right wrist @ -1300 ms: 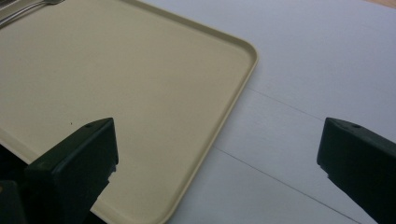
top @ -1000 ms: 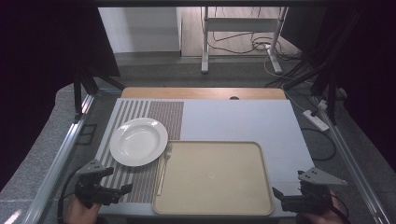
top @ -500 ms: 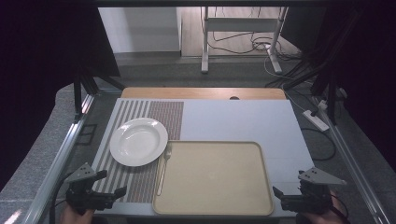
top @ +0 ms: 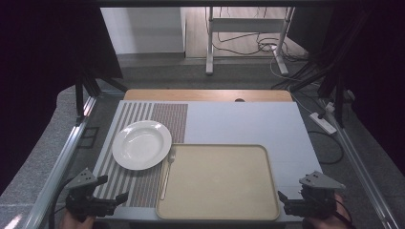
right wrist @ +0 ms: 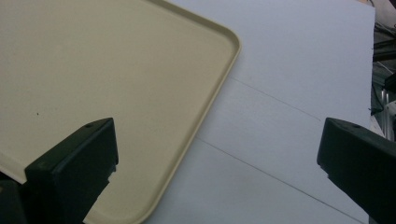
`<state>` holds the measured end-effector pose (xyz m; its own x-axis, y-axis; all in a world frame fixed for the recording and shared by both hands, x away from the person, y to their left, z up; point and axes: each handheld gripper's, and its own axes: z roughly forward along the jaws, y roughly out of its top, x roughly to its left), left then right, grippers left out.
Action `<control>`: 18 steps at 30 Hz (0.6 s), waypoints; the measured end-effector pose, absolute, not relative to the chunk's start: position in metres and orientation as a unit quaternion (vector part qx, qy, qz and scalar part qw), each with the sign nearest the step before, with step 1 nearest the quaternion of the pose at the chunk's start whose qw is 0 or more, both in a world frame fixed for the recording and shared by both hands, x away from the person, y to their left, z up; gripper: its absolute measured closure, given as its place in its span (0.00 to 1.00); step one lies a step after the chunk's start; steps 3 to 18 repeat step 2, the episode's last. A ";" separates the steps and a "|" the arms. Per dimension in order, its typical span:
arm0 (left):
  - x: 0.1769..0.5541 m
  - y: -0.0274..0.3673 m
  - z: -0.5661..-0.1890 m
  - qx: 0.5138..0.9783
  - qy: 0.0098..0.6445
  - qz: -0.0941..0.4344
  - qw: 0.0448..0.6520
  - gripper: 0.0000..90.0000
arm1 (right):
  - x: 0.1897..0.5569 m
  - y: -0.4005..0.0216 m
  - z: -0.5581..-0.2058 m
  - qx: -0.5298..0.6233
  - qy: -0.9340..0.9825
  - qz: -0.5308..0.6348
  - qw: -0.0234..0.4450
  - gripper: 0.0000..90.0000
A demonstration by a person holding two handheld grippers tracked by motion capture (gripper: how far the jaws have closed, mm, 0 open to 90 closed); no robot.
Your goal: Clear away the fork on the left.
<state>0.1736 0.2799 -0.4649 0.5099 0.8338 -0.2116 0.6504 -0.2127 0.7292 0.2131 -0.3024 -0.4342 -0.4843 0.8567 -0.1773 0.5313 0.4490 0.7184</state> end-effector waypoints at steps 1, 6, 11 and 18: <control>0.174 0.280 -0.465 0.770 0.482 0.113 0.403 0.00 | 0.213 -0.302 -0.434 0.429 0.808 0.300 0.271 0.00; 0.174 0.279 -0.465 0.771 0.482 0.112 0.402 0.00 | 0.213 -0.302 -0.435 0.428 0.808 0.298 0.272 0.00; 0.174 0.279 -0.465 0.771 0.482 0.112 0.402 0.00 | 0.213 -0.302 -0.435 0.428 0.808 0.298 0.272 0.00; 0.174 0.279 -0.465 0.771 0.482 0.112 0.402 0.00 | 0.213 -0.302 -0.435 0.428 0.808 0.298 0.272 0.00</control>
